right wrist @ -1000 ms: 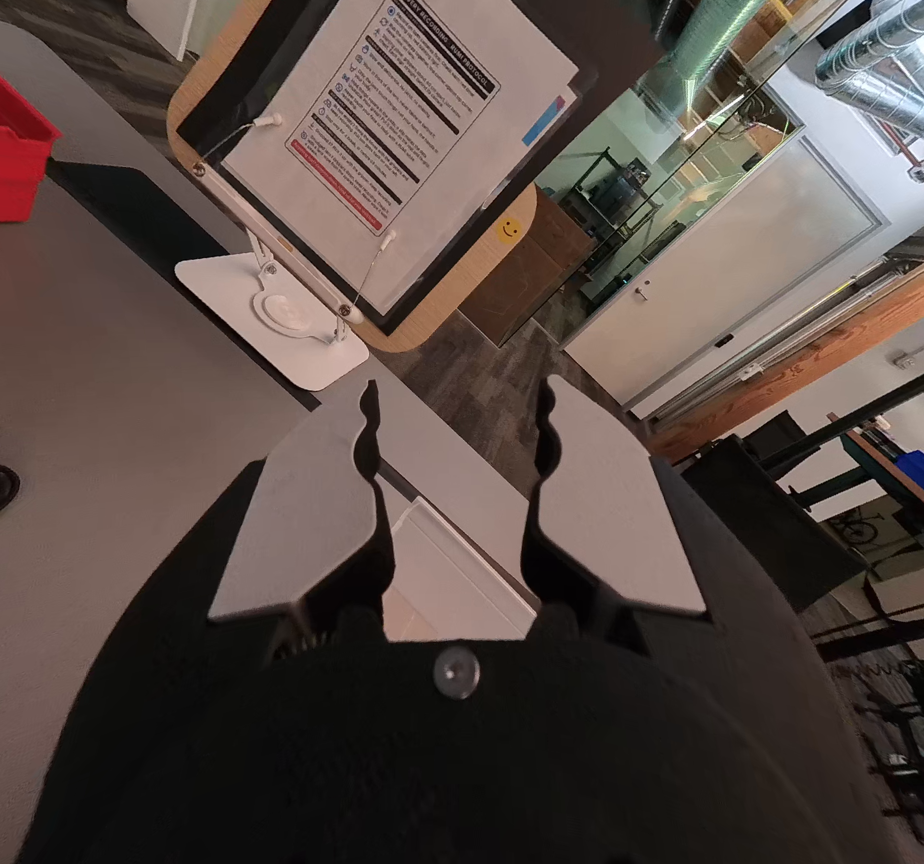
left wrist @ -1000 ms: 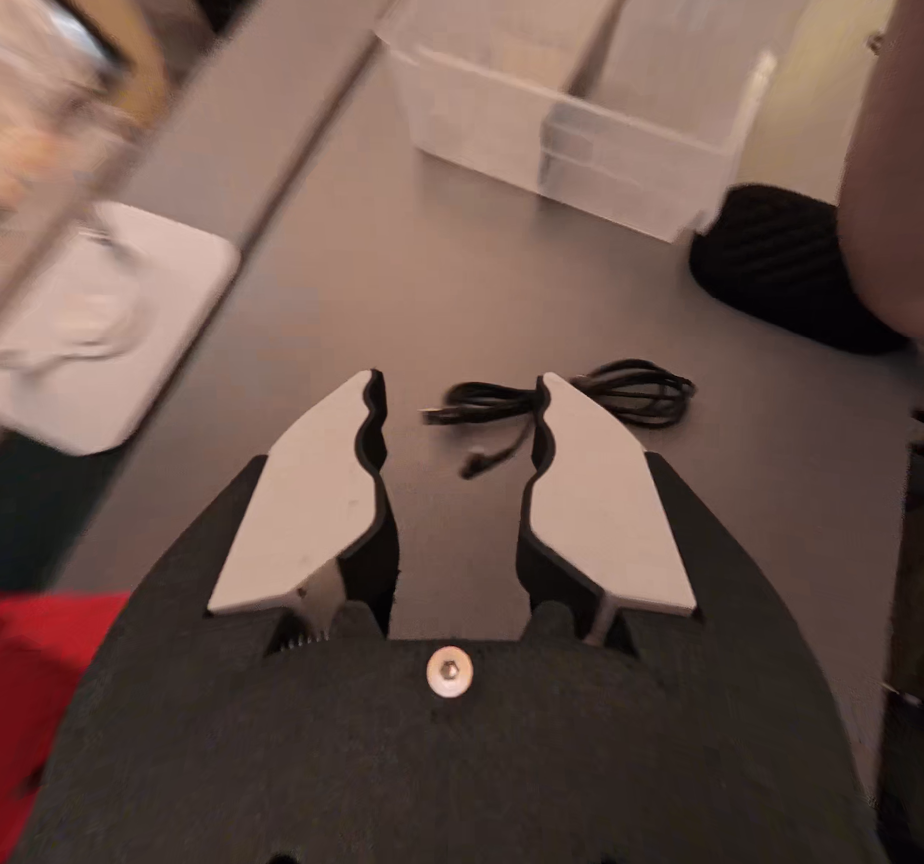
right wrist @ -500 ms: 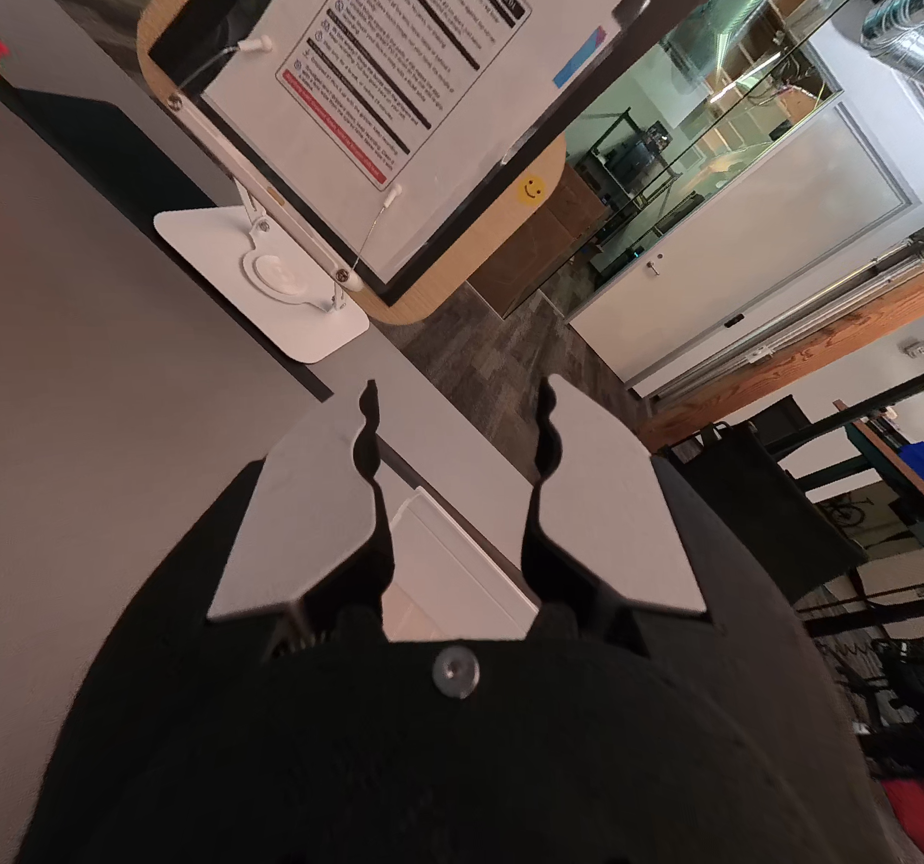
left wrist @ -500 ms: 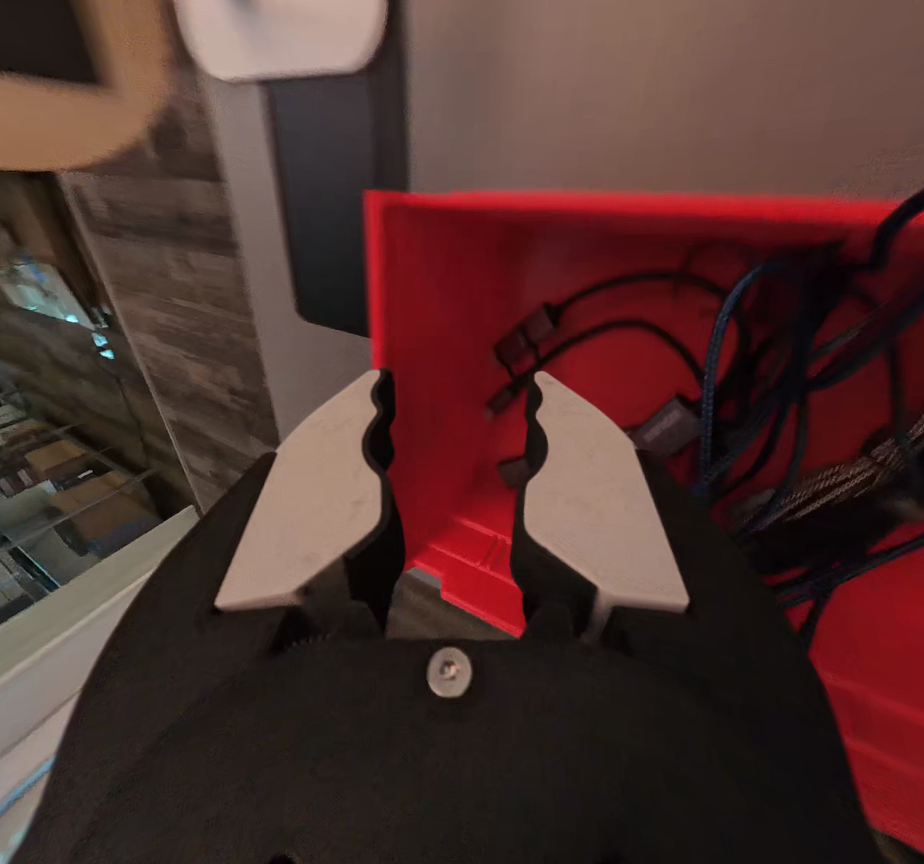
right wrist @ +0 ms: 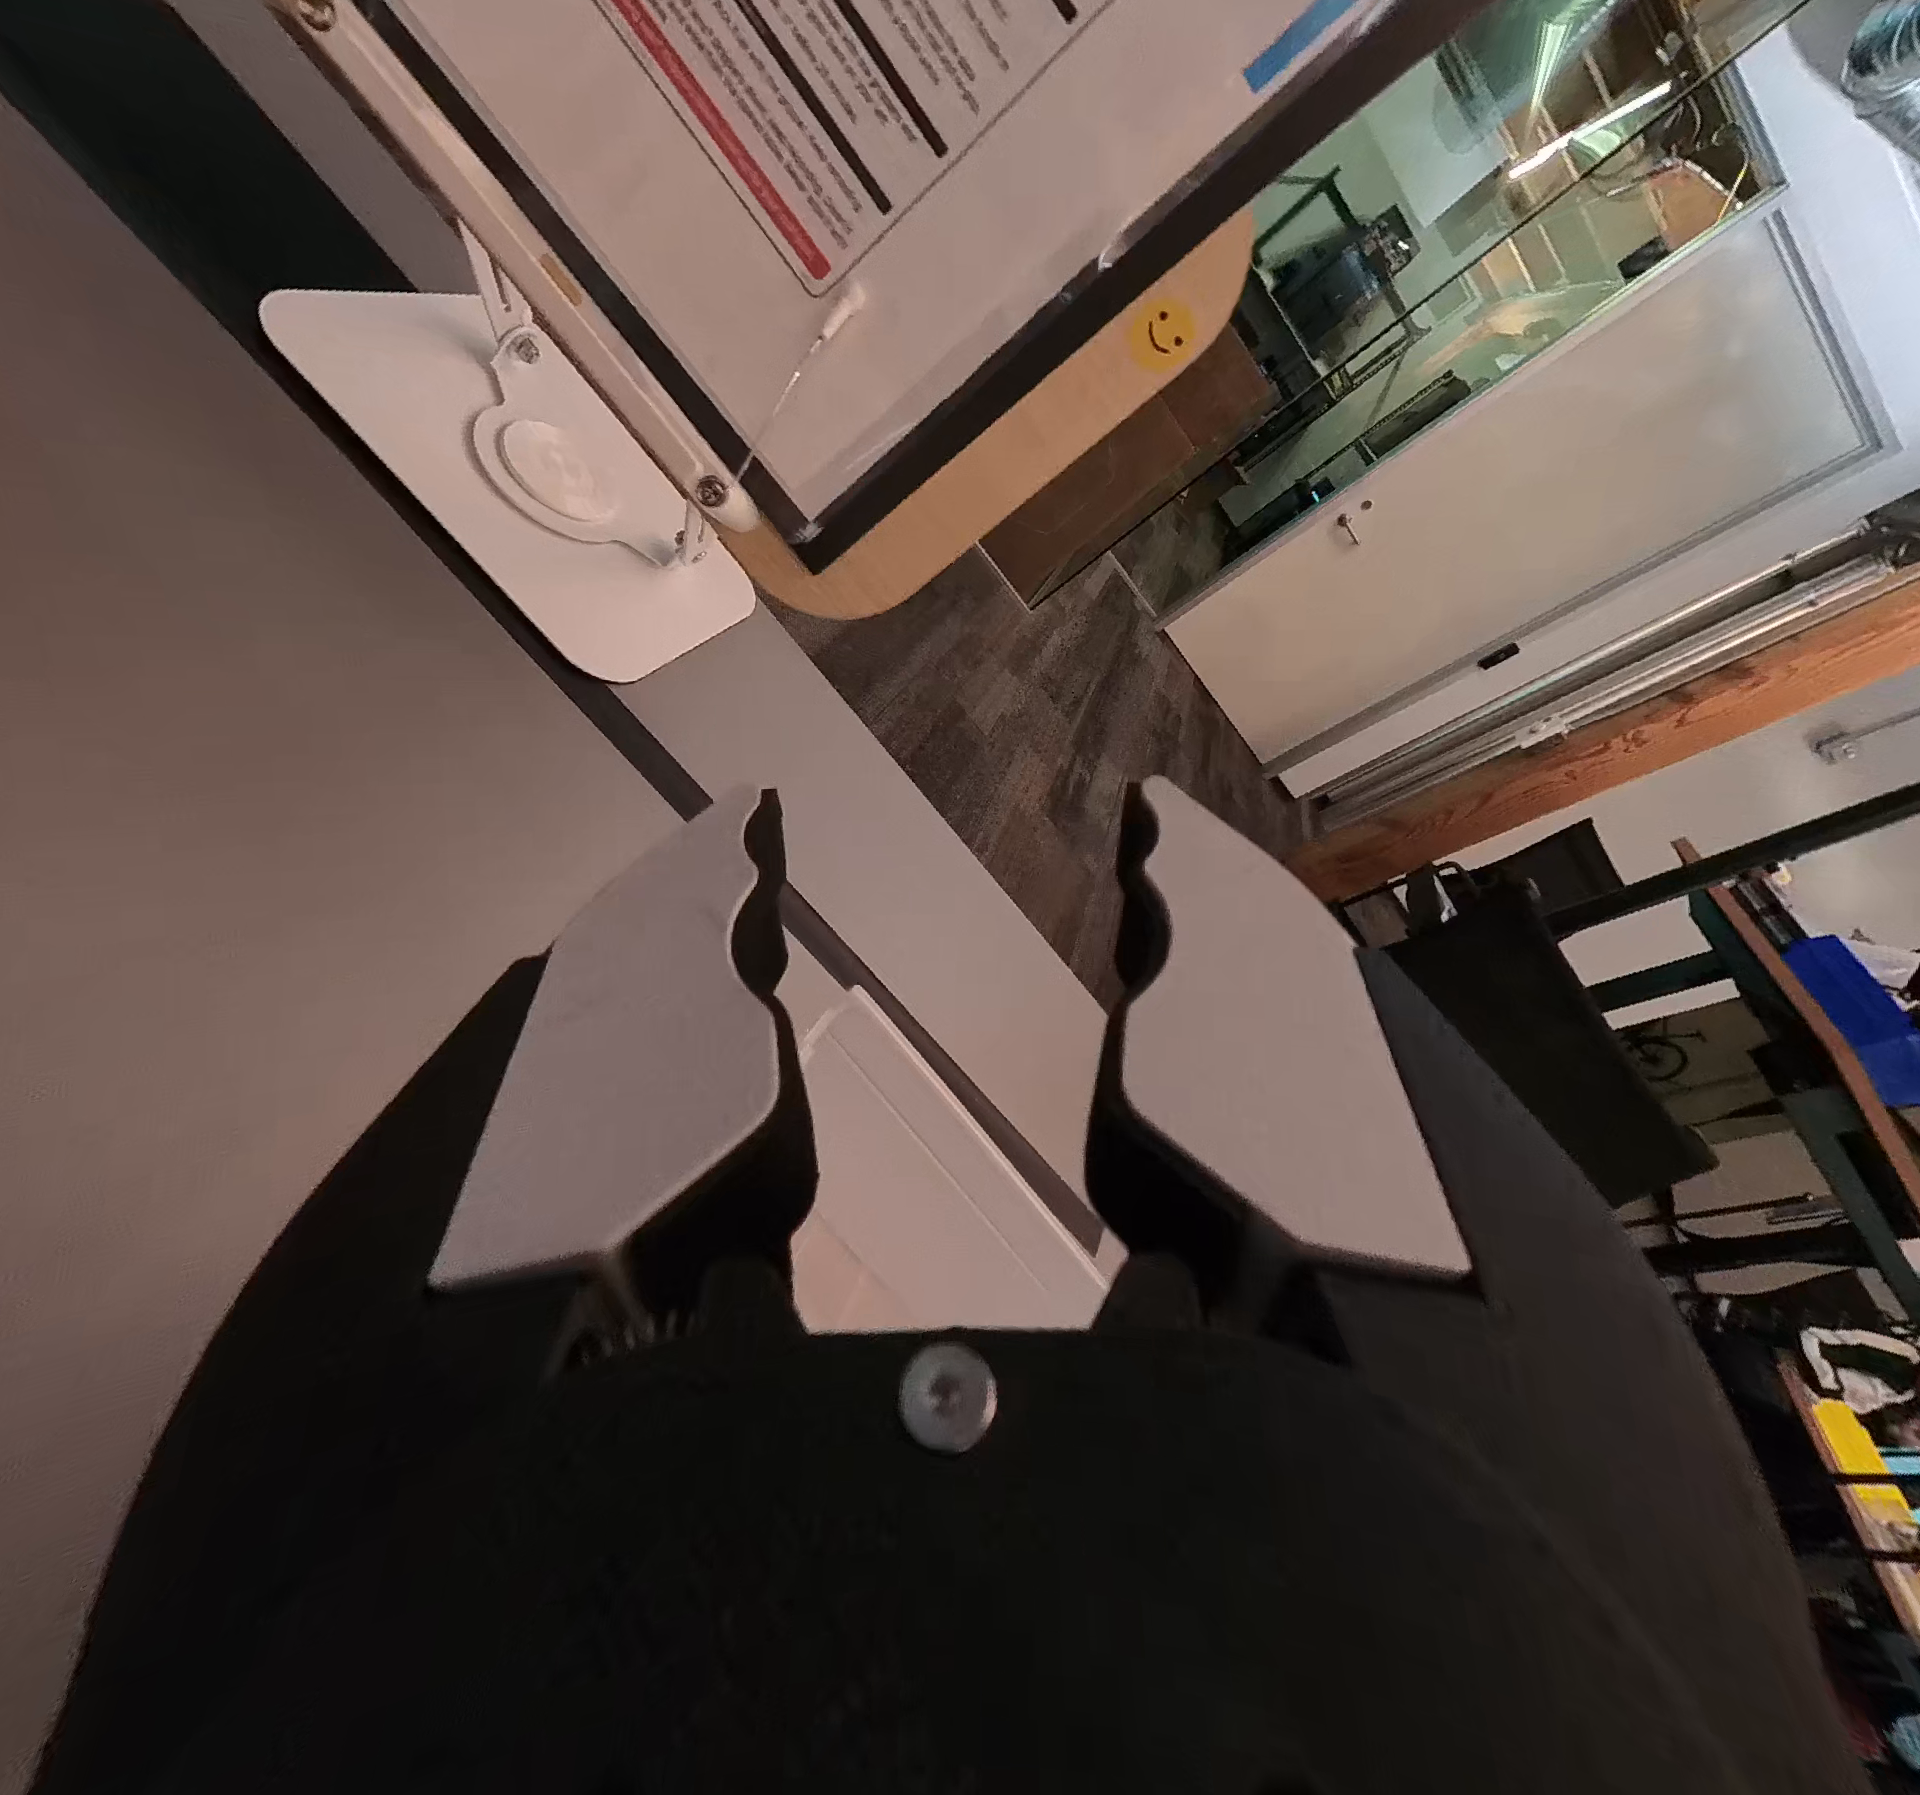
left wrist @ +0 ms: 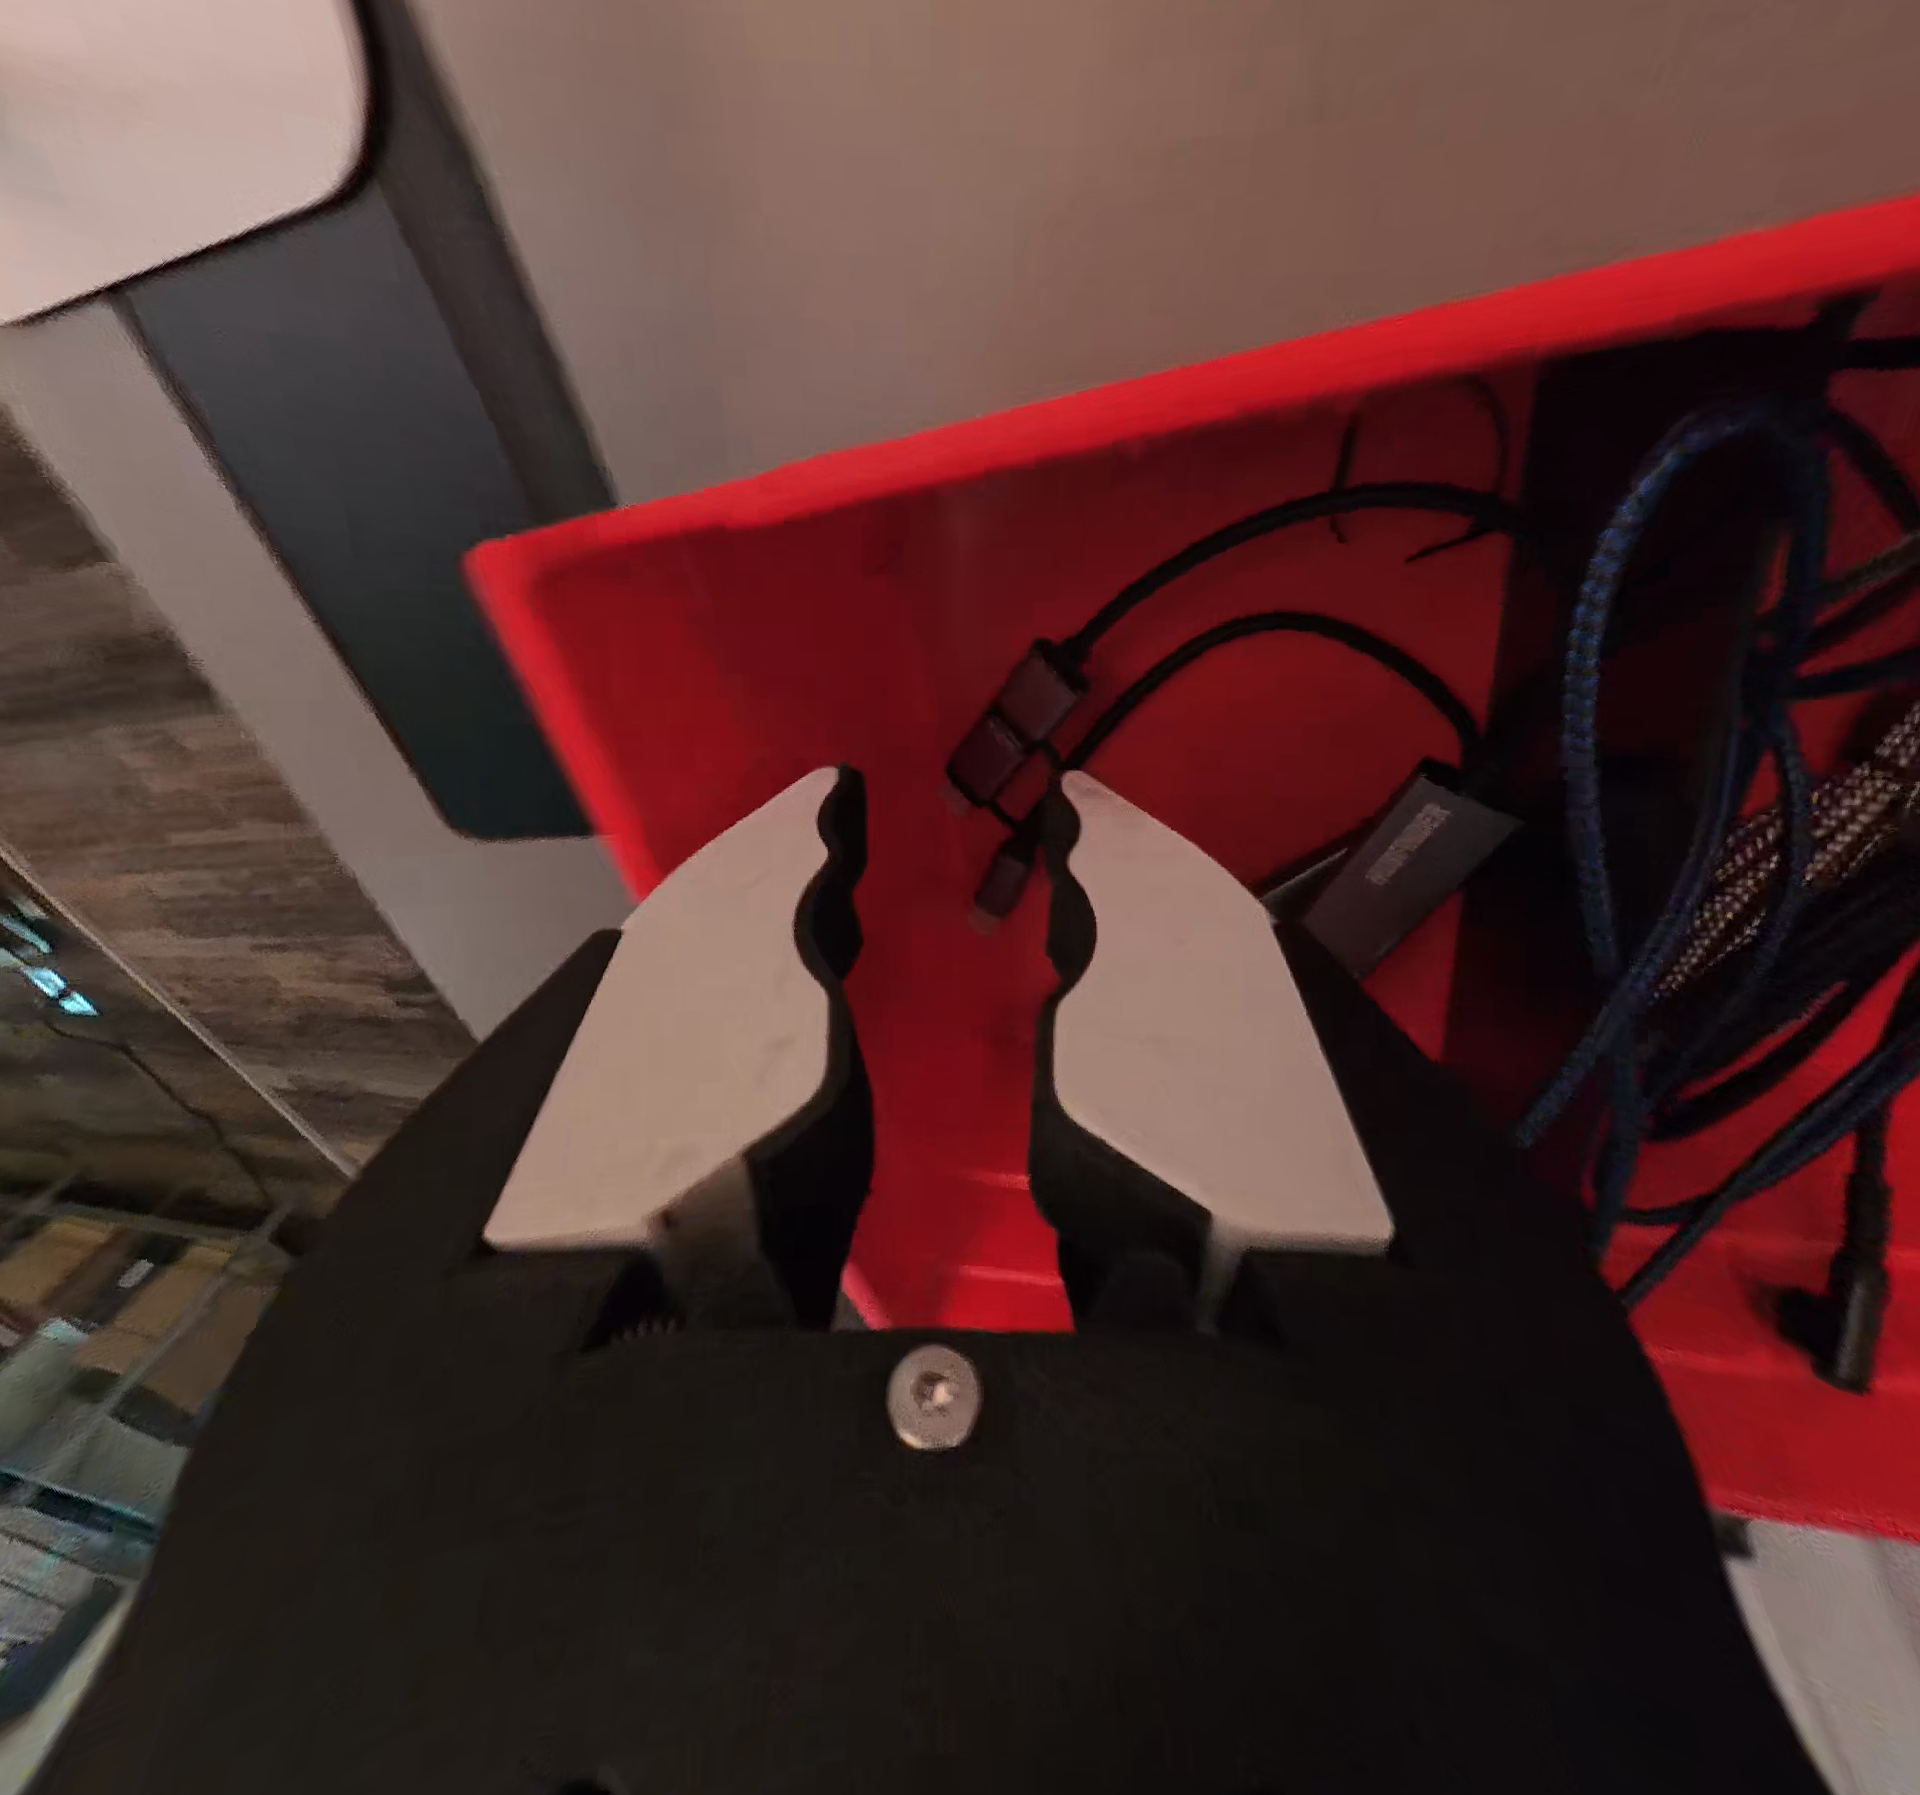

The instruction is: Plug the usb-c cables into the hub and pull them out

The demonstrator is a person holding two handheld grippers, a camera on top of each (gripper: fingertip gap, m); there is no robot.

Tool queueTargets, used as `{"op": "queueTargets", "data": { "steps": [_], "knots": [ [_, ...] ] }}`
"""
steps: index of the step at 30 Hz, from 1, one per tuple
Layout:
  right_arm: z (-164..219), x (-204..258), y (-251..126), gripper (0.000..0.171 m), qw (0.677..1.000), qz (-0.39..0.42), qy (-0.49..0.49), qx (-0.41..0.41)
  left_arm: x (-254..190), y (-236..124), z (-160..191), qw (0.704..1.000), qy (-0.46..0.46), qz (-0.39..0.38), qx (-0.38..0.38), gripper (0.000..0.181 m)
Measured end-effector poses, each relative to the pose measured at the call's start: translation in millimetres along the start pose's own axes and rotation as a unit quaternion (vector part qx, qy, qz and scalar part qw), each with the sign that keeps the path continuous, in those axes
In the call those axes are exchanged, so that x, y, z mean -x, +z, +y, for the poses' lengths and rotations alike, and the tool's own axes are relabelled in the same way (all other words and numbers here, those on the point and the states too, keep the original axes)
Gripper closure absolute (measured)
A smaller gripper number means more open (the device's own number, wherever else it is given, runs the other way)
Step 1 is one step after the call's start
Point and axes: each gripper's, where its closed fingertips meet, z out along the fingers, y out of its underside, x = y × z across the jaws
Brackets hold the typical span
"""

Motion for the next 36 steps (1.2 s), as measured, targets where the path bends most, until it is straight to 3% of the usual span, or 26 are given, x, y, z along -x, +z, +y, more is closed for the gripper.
{"op": "queueTargets", "data": {
  "steps": [4, 6, 8, 14, 18, 22, 28, 36],
  "knots": [
    [-4.4, 5.8, 1.7, 0.108, 1.0, -0.009, -0.003, -0.009, -17.1, 31.0, 10.5, 0.996, 0.08, 0.009, 0.04, 0.138],
    [-3.6, 6.5, 3.7, 0.108, 1.0, -0.01, 0.0, -0.007, -19.1, 40.4, 16.0, 0.996, 0.08, 0.006, 0.047, 0.126],
    [-1.7, 8.1, 6.5, 0.108, 1.0, -0.012, -0.001, -0.002, -20.2, 44.5, 13.6, 0.996, 0.082, 0.0, 0.029, 0.126],
    [0.2, 16.7, 13.1, 0.108, 0.999, -0.019, -0.023, 0.013, -18.0, 56.9, 12.7, 0.994, 0.103, -0.024, 0.02, 0.142],
    [0.1, 20.1, 14.5, 0.108, 0.999, -0.023, -0.03, 0.017, -23.0, 58.7, 14.2, 0.993, 0.112, -0.018, 0.023, 0.164],
    [-0.8, 20.1, 12.2, 0.108, 0.999, -0.027, -0.032, 0.014, -22.3, 57.5, 16.4, 0.989, 0.132, -0.046, 0.044, 0.169],
    [-6.5, 15.4, 5.0, 0.109, 0.999, -0.027, -0.021, -0.004, -7.8, 12.4, 22.7, 0.986, 0.102, -0.106, 0.077, 0.17],
    [-23.9, 14.0, -9.8, 0.109, 0.999, -0.029, -0.011, -0.042, 20.4, -110.0, 15.1, 0.958, 0.063, -0.261, 0.098, 0.171]
  ]
}}
